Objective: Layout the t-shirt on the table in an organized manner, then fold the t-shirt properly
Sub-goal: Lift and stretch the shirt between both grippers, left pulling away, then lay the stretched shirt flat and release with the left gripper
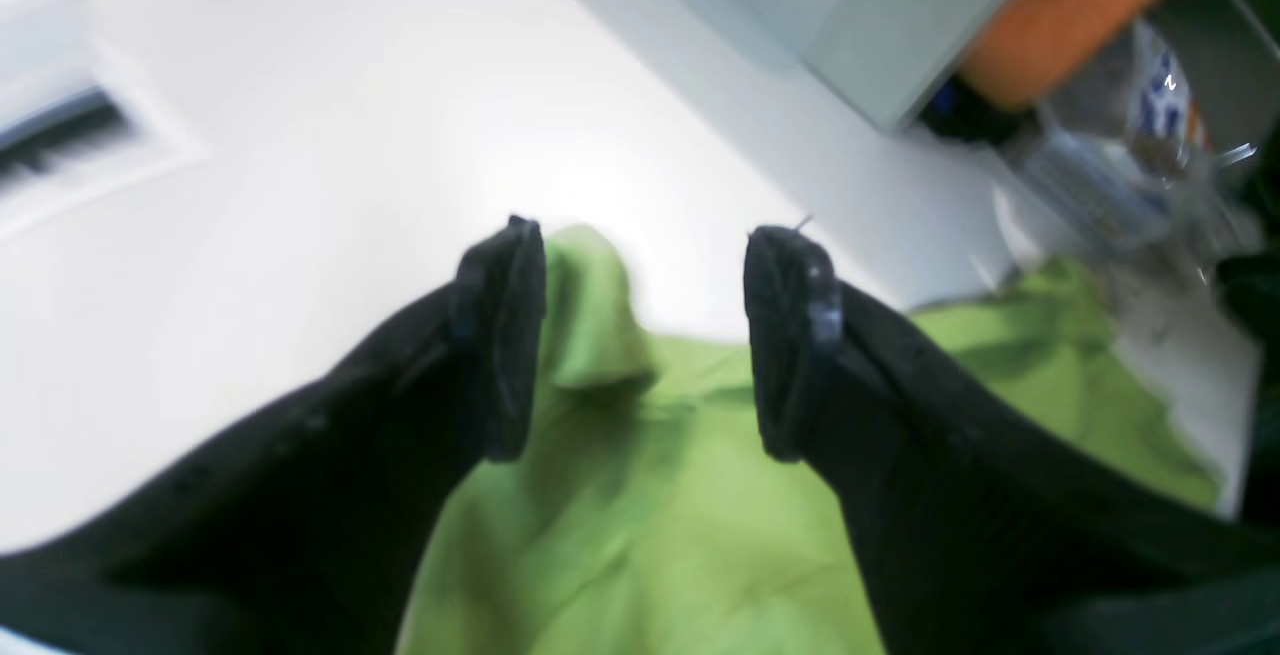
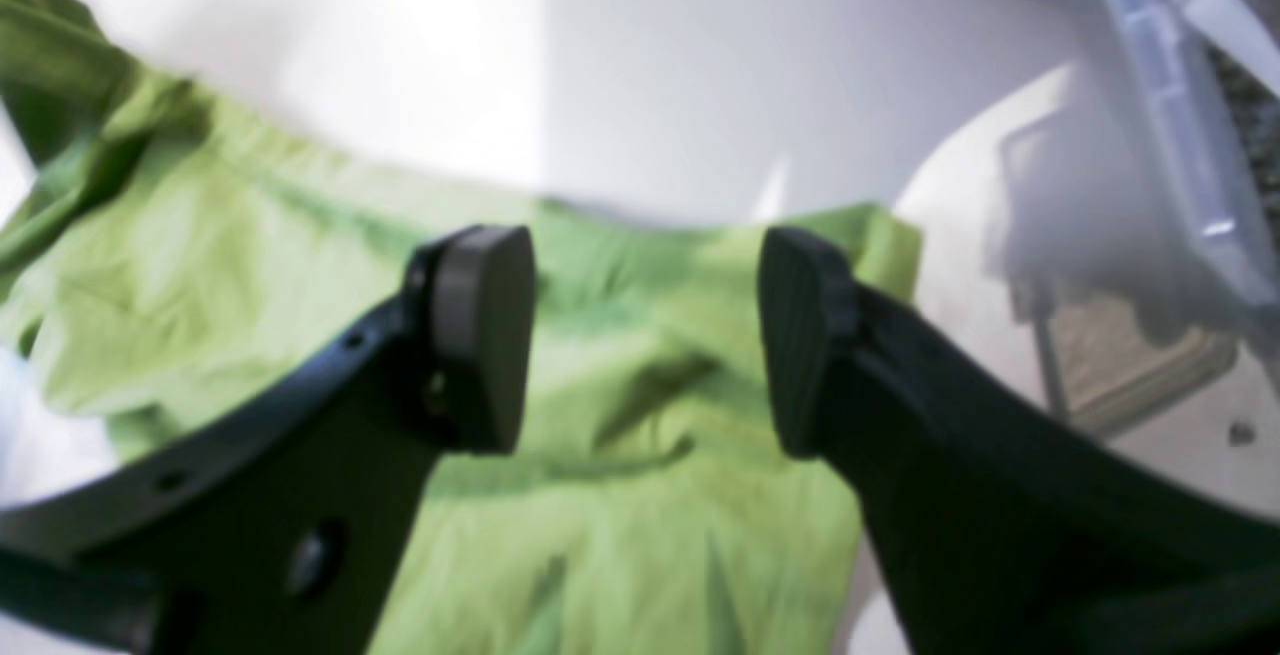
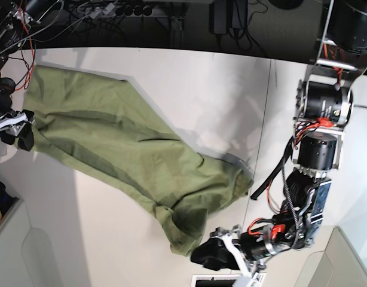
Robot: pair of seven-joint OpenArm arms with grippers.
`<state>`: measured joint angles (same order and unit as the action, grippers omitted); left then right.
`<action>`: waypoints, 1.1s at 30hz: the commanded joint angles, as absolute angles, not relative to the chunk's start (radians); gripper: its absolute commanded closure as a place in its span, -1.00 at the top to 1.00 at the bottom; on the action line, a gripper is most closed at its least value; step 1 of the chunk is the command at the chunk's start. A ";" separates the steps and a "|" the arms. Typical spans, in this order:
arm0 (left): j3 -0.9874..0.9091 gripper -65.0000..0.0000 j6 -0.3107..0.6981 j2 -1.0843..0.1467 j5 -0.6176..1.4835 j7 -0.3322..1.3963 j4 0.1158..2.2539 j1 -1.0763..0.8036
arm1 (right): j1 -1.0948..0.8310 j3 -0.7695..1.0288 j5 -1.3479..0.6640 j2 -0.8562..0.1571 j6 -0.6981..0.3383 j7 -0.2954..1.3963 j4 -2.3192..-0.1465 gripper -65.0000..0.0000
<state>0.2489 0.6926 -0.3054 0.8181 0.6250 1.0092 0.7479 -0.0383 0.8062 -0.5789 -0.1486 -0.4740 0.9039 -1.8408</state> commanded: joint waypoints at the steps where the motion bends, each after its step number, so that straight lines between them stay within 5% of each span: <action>1: 0.243 0.06 0.698 -0.361 0.842 0.626 1.047 0.744 | -0.068 0.823 -0.601 -0.156 -0.480 0.890 -1.880 0.09; 11: 0.243 0.06 0.698 -0.577 0.877 0.582 1.094 0.499 | -0.326 0.896 -0.645 -0.140 -0.488 0.890 -1.921 0.09; 18: 0.243 0.06 0.692 -0.532 0.664 0.411 1.092 0.415 | -0.391 0.896 -0.608 -0.104 -0.497 0.834 -1.903 0.09; 21: 0.243 0.06 0.593 -0.493 0.563 0.352 1.092 0.416 | -0.389 0.896 -0.579 -0.105 -0.496 0.796 -1.863 0.09; 33: 0.243 -0.02 0.583 -0.426 0.466 0.324 1.092 0.413 | -0.306 0.807 -0.518 -0.105 -0.497 0.741 -1.663 0.09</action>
